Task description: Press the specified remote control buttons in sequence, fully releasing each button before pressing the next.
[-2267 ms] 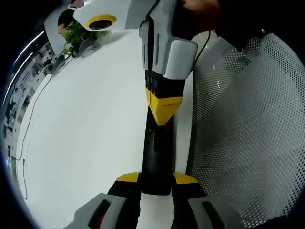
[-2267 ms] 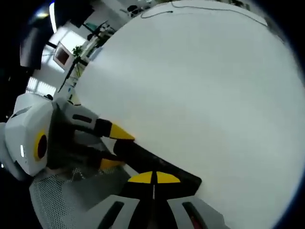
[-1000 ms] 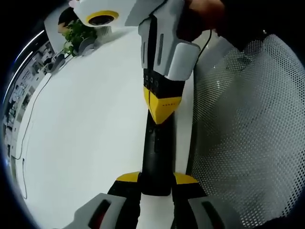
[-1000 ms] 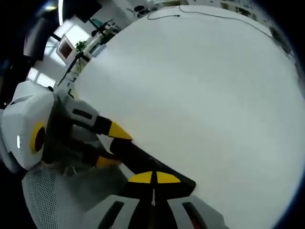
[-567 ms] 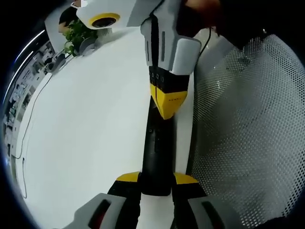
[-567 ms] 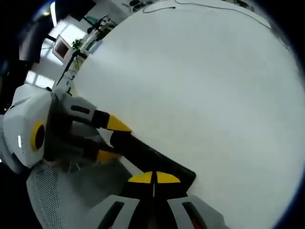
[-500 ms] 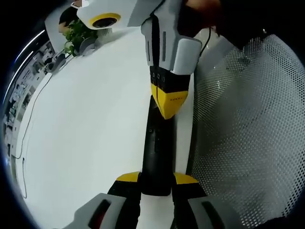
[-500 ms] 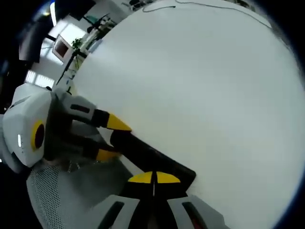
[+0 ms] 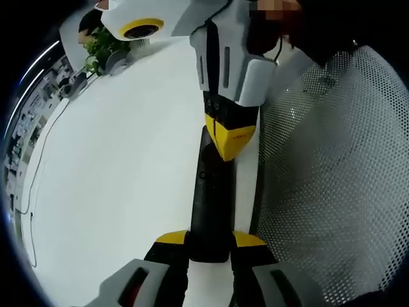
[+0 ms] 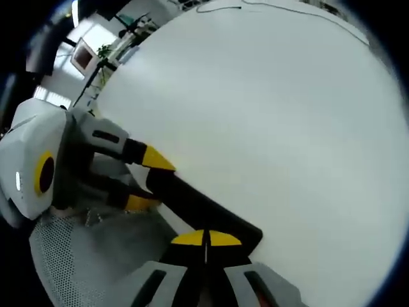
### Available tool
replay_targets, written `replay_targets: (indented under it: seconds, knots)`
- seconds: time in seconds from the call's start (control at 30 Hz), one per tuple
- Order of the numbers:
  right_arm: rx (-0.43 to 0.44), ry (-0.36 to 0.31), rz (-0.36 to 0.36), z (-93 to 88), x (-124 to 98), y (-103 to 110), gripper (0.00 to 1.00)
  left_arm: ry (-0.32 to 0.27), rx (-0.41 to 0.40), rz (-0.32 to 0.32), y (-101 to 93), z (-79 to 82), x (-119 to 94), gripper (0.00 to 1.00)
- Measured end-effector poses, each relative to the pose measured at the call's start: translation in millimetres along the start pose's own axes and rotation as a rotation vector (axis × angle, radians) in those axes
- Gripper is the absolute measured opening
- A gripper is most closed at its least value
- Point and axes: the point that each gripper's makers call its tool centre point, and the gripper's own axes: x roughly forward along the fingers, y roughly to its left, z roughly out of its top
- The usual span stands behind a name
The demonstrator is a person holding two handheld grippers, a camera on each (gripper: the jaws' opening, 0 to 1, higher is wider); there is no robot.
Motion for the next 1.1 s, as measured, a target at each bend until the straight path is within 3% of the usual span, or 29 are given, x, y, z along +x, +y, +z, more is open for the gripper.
replay_targets:
  seconds: [0.37, 0.53, 1.1]
  knots:
    - [0.053, 0.0, 0.021, 0.6, -3, 0, 0.0, -0.003, -0.002, 0.0, 0.4, -0.3, 0, 0.25]
    - [0.097, -0.057, 0.038, 9.7, -8, -2, 0.0, -0.004, -0.002, 0.0, 0.3, -0.4, 0, 0.25]
    - [0.079, -0.047, 0.008, 8.1, -1, -4, 0.0, -0.003, -0.001, -0.003, 0.4, -0.1, 0, 0.25]
